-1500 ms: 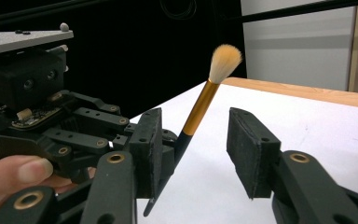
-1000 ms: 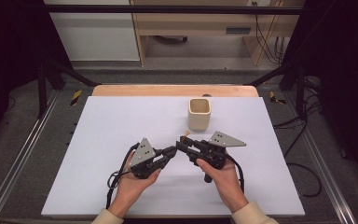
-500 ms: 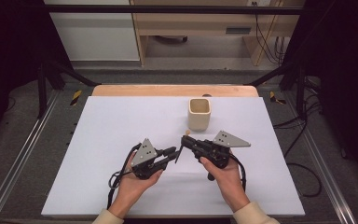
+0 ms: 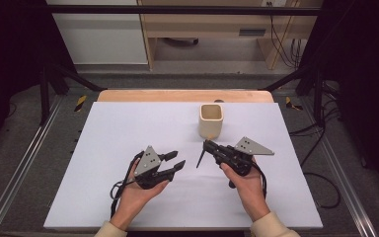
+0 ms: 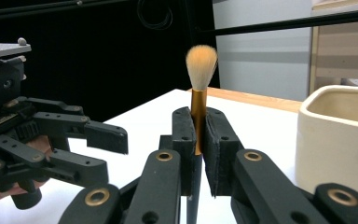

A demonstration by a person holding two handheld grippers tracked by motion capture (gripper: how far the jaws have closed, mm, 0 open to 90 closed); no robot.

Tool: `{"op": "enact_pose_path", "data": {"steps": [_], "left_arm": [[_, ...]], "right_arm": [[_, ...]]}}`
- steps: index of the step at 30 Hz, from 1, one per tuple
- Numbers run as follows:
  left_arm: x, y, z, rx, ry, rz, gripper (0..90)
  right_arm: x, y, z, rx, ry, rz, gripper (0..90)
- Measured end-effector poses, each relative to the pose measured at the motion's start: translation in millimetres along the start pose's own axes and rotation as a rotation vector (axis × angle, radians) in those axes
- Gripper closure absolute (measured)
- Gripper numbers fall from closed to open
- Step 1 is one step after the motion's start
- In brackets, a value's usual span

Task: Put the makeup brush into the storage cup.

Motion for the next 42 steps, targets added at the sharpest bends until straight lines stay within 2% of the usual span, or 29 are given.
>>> {"op": "enact_pose_path", "data": {"steps": [5, 6, 7, 9, 12, 13, 14, 19, 27, 33, 34, 35, 36, 38, 41, 42], "left_arm": [[5.6, 0.9, 8.7, -0.037, -0.001, 0.006, 40.4], [10.0, 2.1, 13.9, -0.062, -0.013, 0.017, 36.4], [12.4, 3.0, 16.7, -0.071, -0.011, 0.020, 33.9], [14.3, 3.8, 18.8, -0.075, -0.006, 0.021, 30.4], [25.2, 7.6, 30.9, -0.109, -0.006, 0.044, 23.1], [25.2, 7.6, 30.9, -0.109, -0.006, 0.044, 21.0], [29.8, 9.9, 38.0, -0.127, -0.002, 0.054, 19.0], [34.5, 13.1, 49.7, -0.151, 0.020, 0.055, 14.4], [40.6, 19.5, 59.6, -0.148, 0.050, 0.061, 9.6], [50.0, 30.8, 66.6, -0.146, 0.066, 0.063, 7.4], [52.9, 35.0, 67.4, -0.139, 0.090, 0.050, 6.9], [52.9, 35.0, 67.4, -0.139, 0.090, 0.050, 6.6], [56.8, 38.5, 66.5, -0.132, 0.110, 0.033, 6.2], [59.1, 40.6, 66.2, -0.130, 0.086, 0.019, 5.0], [58.0, 41.3, 67.9, -0.137, 0.080, -0.002, 4.9], [55.8, 41.8, 70.7, -0.144, 0.082, -0.029, 4.9]], "right_arm": [[0.5, 3.5, -2.8, 0.013, 0.013, 0.006, 83.7], [0.2, 6.4, -4.2, 0.024, 0.015, 0.006, 83.7], [0.3, 7.5, -5.3, 0.027, 0.022, 0.007, 83.7], [0.1, 9.9, -6.8, 0.039, 0.016, 0.007, 83.7], [-1.2, 14.4, -10.0, 0.049, 0.021, -0.003, 83.7], [-1.2, 14.4, -10.0, 0.049, 0.021, -0.003, 83.7], [-1.7, 18.2, -13.0, 0.062, 0.028, -0.003, 83.7], [-2.6, 24.3, -18.6, 0.086, 0.032, -0.008, 83.6], [-4.7, 33.2, -24.2, 0.120, 0.029, -0.012, 83.6], [-5.3, 41.3, -30.1, 0.155, 0.044, -0.008, 83.6], [-5.2, 42.4, -30.8, 0.162, 0.043, -0.003, 83.5], [-5.2, 42.4, -30.8, 0.162, 0.043, -0.003, 83.5], [-4.9, 43.2, -32.5, 0.165, 0.061, 0.005, 83.6], [-4.7, 42.8, -32.4, 0.172, 0.054, 0.013, 83.6], [-3.9, 42.2, -34.7, 0.179, 0.071, 0.036, 83.5], [-3.9, 43.2, -38.0, 0.183, 0.081, 0.056, 83.5]]}}
Point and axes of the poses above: each handheld gripper's, and its own axes: y roughly backward along the jaws, x roughly out of its underside, z roughly to its left, the point moved 7 cm from there along -y, roughly forward along the jaws, and after that the axes turned 14 degrees about -x, right-handed, at the moved point
